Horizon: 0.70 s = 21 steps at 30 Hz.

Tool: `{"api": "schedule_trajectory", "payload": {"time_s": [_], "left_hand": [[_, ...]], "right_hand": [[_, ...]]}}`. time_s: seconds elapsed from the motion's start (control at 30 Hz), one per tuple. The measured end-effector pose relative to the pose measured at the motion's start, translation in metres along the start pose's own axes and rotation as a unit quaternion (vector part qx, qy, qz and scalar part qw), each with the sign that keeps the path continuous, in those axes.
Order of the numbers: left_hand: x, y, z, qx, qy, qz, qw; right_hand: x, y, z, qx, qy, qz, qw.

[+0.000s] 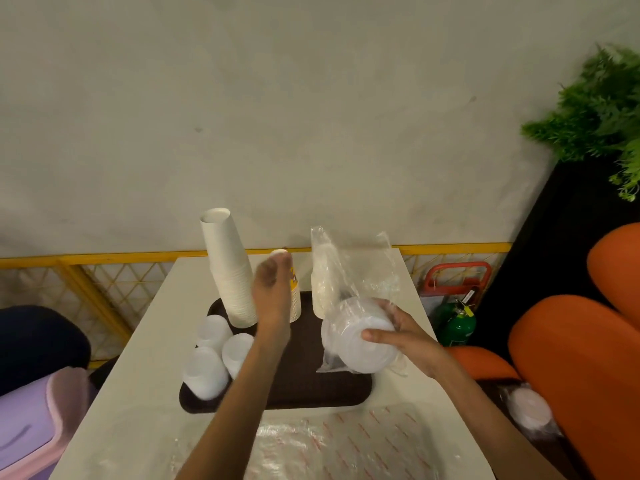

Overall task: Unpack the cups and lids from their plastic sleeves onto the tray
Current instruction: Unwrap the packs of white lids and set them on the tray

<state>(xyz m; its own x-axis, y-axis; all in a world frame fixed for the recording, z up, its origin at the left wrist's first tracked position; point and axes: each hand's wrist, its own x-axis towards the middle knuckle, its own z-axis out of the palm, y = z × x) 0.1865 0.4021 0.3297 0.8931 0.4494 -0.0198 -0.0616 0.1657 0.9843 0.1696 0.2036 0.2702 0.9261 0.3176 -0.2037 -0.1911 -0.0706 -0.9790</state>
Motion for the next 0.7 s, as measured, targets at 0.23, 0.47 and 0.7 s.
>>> {"api": "schedule_trajectory", "payload": {"time_s": [0.23, 0.47, 0.7], "left_hand": [[-0.051, -0.029, 0.029, 0.045, -0.119, -0.016, 0.992], [-0.07, -0.033, 0.045, -0.119, -0.072, -0.109, 0.984], [-0.074, -0.049, 0.028, -0.078, -0.15, -0.159, 0.973]], "right_hand": [[0.004, -0.021, 0.028, 0.11, 0.031, -0.081, 0.99], [0.016, -0.01, 0.069, 0.289, 0.277, -0.138, 0.906], [0.008, -0.011, 0.062, 0.26, 0.342, -0.124, 0.894]]}}
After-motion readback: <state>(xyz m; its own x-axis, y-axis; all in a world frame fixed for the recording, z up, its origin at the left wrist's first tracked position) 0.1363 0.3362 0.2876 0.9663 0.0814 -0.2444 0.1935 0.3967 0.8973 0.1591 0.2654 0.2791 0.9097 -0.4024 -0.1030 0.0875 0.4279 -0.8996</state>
